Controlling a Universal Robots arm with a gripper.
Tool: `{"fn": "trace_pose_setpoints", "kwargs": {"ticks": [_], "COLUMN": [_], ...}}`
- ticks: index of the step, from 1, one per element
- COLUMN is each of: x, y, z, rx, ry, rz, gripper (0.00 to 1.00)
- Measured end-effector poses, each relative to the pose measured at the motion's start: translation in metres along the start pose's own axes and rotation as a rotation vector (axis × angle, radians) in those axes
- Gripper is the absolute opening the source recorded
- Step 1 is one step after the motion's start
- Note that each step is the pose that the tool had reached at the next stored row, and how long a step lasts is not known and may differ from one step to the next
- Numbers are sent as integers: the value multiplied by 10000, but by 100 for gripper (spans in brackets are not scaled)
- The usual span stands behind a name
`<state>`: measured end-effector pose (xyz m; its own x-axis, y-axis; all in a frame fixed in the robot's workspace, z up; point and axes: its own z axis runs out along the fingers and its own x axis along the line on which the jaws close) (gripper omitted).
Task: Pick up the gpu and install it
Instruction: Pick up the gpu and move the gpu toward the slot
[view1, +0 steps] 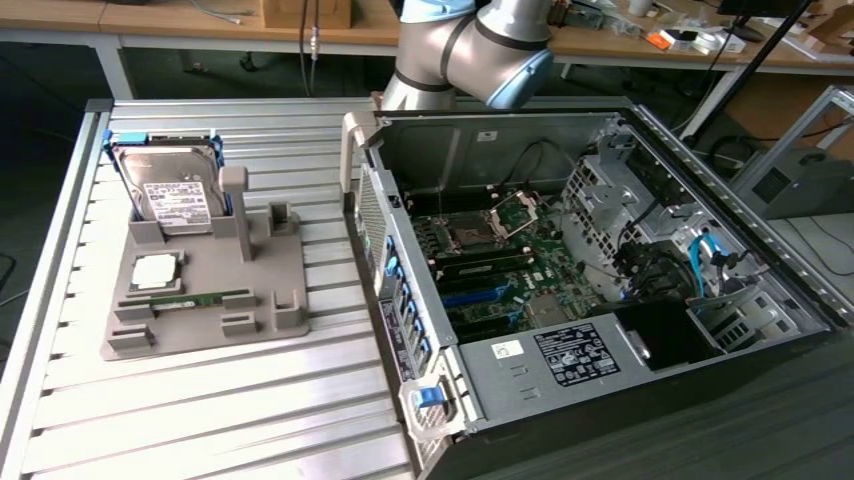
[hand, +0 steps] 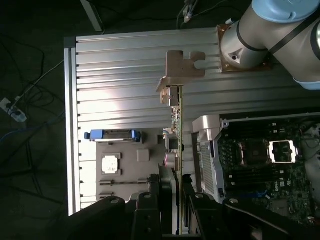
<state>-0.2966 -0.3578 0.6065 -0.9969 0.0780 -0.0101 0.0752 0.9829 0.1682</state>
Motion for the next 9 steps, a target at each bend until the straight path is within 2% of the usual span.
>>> {"fn": "trace_pose_setpoints", "kwargs": {"ticks": [1, 2, 3, 4, 5, 9], "x": [0, 0, -1, -4, -11, -73], "y": [0, 0, -1, -3, -10, -91], "z": [0, 1, 4, 10, 20, 68], "rx": [246, 441, 715, 760, 776, 777], "ry": [-17, -35, -55, -58, -56, -49], "rz": [-6, -10, -16, -18, -19, -15], "gripper": [28, 28, 28, 28, 28, 28]}}
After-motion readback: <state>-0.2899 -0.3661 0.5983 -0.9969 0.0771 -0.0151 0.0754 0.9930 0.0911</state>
